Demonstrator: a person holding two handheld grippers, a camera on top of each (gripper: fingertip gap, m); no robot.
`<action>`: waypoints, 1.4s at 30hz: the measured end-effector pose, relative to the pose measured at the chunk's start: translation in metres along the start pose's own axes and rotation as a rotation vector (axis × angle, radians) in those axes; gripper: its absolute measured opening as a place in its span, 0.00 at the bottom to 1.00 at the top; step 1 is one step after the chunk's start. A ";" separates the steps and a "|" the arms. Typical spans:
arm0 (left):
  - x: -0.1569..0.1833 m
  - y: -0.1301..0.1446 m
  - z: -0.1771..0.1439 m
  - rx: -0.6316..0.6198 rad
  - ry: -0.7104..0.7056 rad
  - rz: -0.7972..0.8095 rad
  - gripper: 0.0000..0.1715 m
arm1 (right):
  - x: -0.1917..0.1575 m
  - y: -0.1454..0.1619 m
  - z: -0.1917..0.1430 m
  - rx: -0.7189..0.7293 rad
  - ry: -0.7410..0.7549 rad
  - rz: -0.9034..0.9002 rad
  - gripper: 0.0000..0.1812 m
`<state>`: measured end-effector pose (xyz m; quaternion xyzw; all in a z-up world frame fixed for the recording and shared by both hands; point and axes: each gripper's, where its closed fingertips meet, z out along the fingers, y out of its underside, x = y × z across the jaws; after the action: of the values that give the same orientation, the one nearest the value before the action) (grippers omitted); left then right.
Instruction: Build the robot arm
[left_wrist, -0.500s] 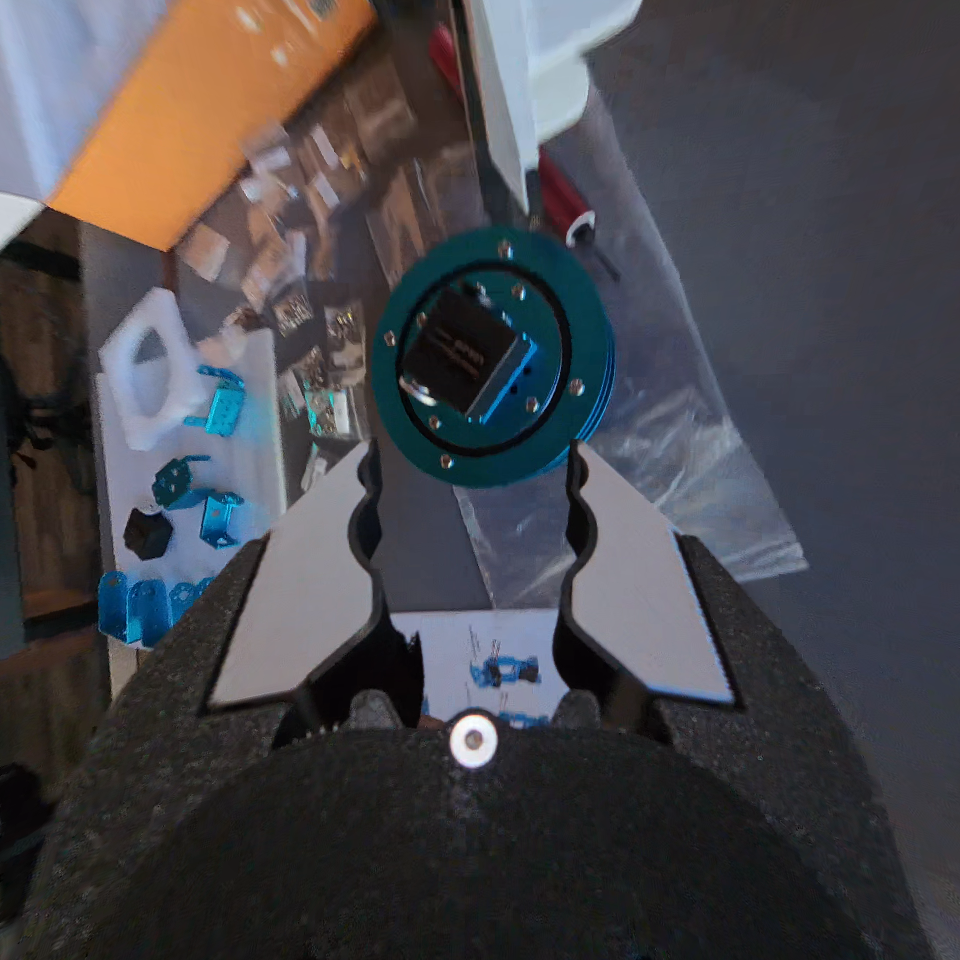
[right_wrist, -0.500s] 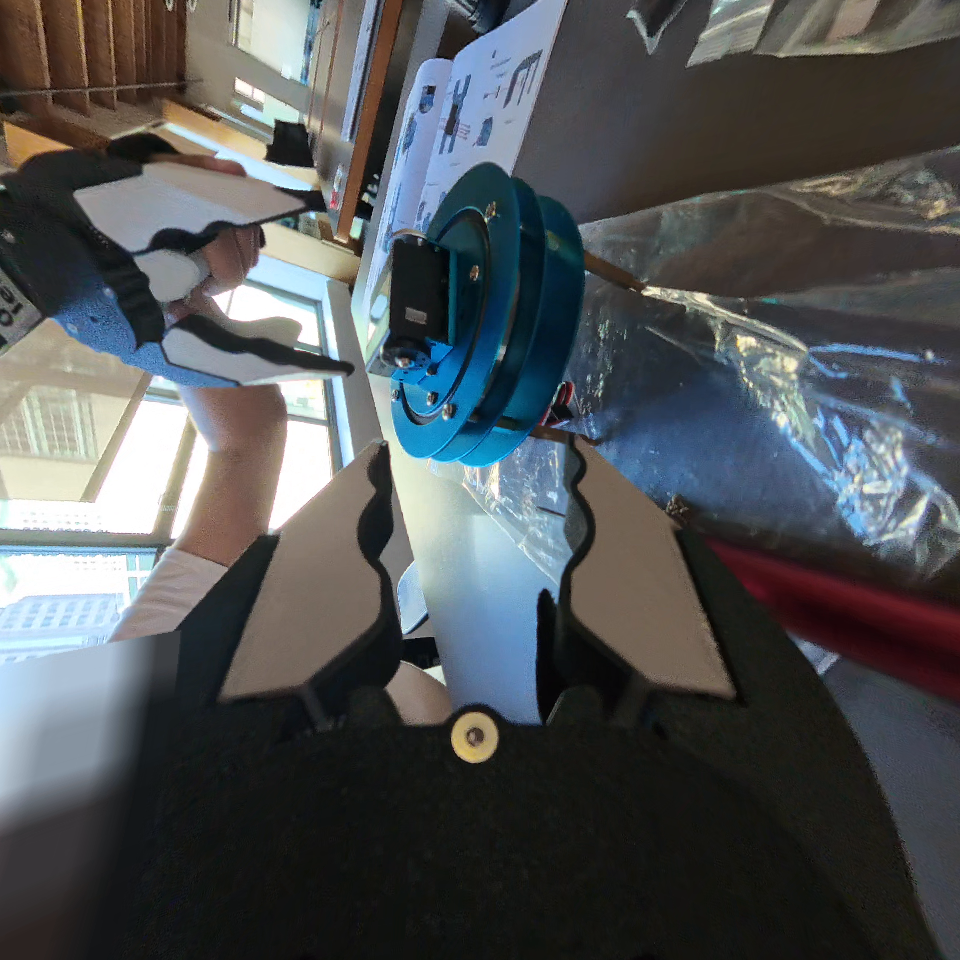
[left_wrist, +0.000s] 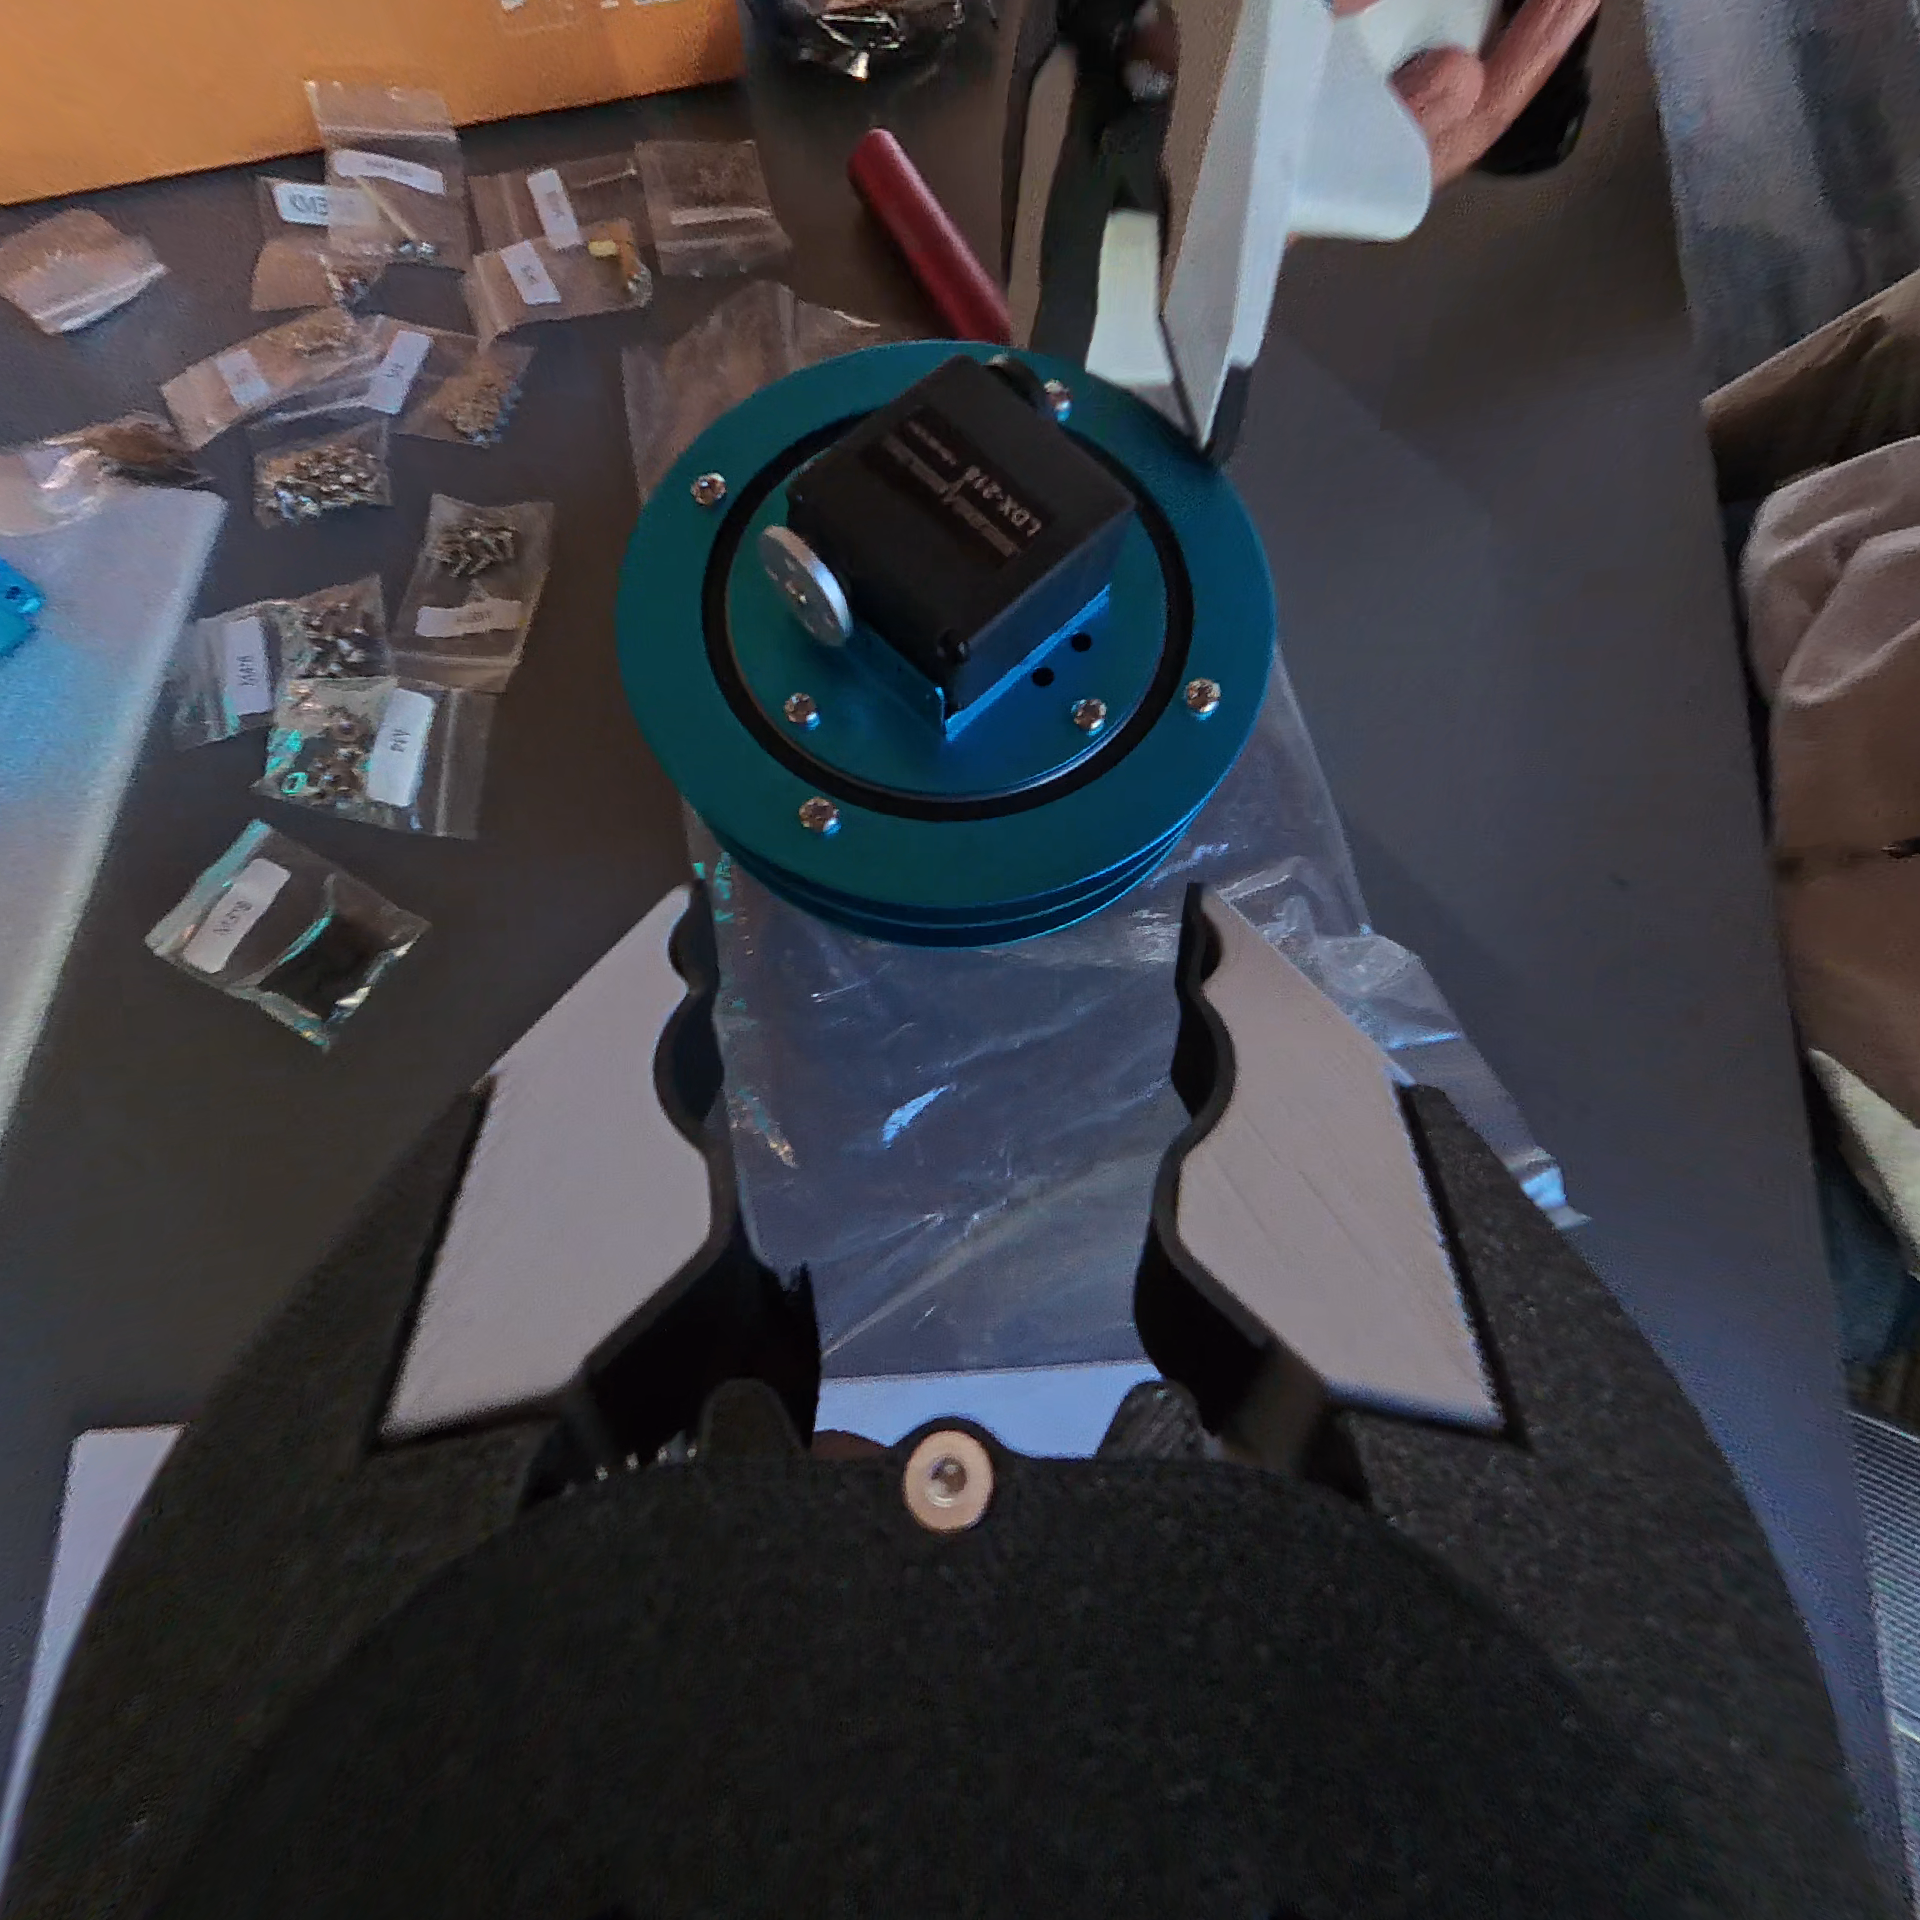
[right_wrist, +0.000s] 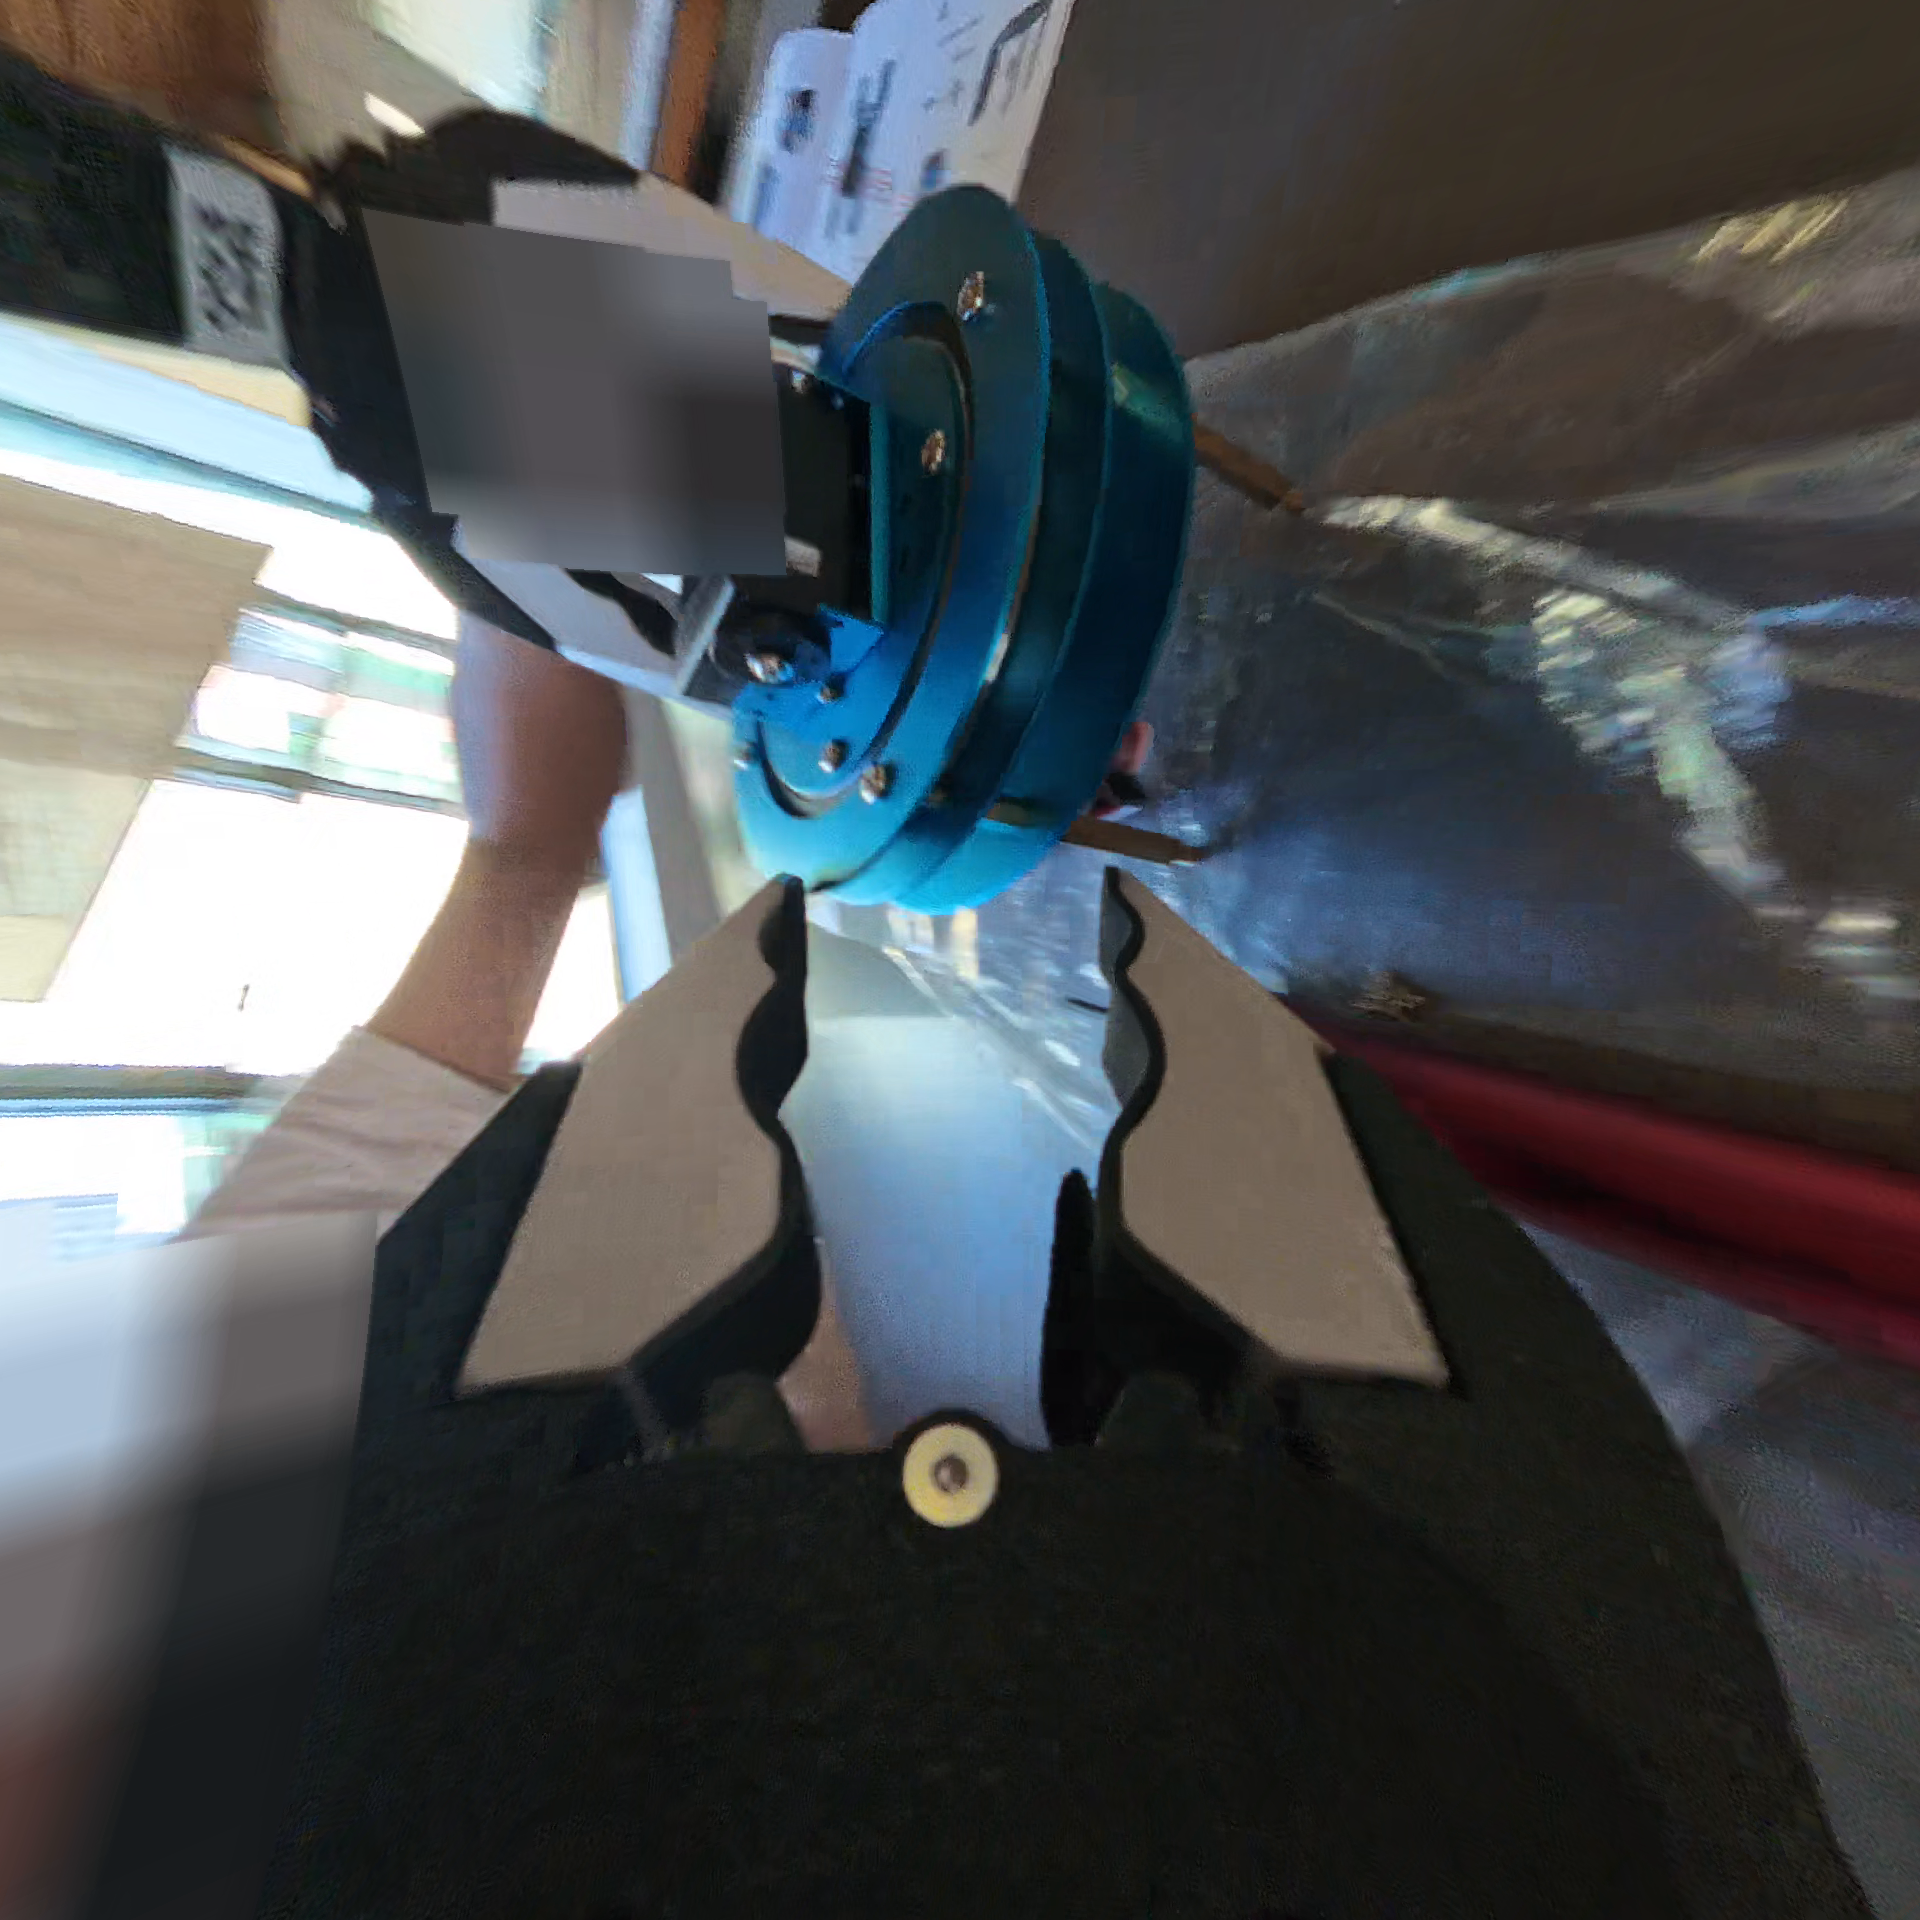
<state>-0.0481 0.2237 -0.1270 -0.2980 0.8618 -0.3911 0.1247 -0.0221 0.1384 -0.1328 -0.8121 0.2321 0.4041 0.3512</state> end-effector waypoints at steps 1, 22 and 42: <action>-0.003 0.001 -0.001 0.005 -0.028 0.016 0.51 | 0.005 -0.001 -0.009 0.003 0.080 -0.105 0.28; 0.000 -0.057 0.023 0.110 0.190 0.325 0.30 | -0.011 -0.054 -0.005 0.182 0.501 -0.917 0.26; -0.013 -0.063 -0.005 0.222 0.215 0.214 0.41 | -0.001 -0.031 -0.021 0.146 0.342 -0.995 0.39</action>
<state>-0.0144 0.2021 -0.0767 -0.1457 0.8485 -0.4980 0.1047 0.0085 0.1423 -0.1113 -0.8518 -0.0997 0.0332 0.5132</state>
